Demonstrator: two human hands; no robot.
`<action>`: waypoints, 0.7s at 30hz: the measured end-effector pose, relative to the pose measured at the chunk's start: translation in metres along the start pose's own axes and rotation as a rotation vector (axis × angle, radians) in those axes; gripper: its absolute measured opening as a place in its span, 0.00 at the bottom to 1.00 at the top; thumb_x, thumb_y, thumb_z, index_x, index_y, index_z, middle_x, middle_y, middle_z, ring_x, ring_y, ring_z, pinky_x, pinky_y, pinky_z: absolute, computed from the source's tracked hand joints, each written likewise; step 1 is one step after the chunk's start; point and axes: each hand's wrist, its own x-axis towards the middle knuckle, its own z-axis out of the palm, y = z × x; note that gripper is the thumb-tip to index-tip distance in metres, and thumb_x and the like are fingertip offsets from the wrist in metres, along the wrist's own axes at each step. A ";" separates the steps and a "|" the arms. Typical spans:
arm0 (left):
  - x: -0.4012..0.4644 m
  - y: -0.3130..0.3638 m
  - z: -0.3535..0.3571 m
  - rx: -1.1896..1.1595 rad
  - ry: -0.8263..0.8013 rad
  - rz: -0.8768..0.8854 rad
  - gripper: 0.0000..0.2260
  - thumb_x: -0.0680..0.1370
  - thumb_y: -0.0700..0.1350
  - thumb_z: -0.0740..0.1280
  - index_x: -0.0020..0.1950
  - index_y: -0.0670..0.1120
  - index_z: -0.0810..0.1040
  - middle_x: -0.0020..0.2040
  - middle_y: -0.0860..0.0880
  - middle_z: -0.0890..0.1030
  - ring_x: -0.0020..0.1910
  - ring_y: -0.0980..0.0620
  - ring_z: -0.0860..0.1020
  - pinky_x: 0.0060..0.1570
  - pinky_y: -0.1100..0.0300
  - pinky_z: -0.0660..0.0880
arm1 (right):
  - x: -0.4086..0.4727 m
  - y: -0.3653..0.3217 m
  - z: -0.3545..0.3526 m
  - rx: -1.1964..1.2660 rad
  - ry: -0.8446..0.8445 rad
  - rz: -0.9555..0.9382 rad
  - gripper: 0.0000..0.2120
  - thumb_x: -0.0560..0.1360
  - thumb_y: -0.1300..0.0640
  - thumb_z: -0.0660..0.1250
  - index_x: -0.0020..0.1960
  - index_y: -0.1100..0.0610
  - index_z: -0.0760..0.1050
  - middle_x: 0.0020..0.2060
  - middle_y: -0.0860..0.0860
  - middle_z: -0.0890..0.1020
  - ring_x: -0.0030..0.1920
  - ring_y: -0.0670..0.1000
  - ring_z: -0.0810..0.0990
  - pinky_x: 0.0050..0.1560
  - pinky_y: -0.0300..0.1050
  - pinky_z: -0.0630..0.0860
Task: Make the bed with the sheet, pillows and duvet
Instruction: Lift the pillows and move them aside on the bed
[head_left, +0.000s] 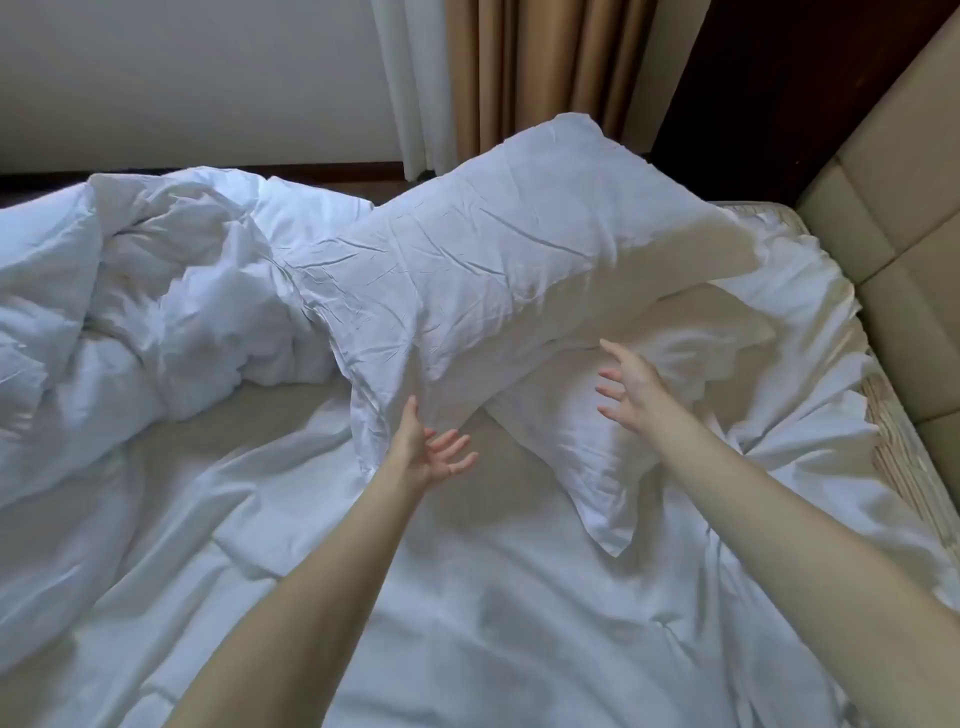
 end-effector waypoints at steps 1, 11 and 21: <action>0.005 0.003 0.005 -0.031 0.002 -0.013 0.37 0.78 0.63 0.59 0.77 0.41 0.52 0.72 0.37 0.66 0.67 0.38 0.71 0.56 0.37 0.70 | 0.004 -0.005 0.003 0.017 0.010 -0.005 0.27 0.75 0.46 0.67 0.71 0.53 0.65 0.64 0.54 0.70 0.65 0.58 0.70 0.63 0.59 0.66; 0.059 0.021 0.043 -0.243 -0.066 -0.007 0.44 0.70 0.73 0.59 0.78 0.48 0.54 0.76 0.41 0.59 0.74 0.39 0.61 0.69 0.36 0.57 | 0.071 -0.039 0.036 0.200 0.072 0.017 0.35 0.70 0.42 0.71 0.72 0.50 0.61 0.71 0.54 0.67 0.68 0.62 0.68 0.63 0.68 0.63; 0.099 0.043 0.059 -0.410 0.221 0.072 0.29 0.69 0.60 0.72 0.66 0.48 0.70 0.61 0.45 0.75 0.58 0.46 0.76 0.58 0.50 0.76 | 0.134 -0.060 0.055 0.377 0.083 -0.034 0.54 0.42 0.37 0.81 0.65 0.53 0.70 0.55 0.54 0.80 0.50 0.59 0.81 0.39 0.67 0.76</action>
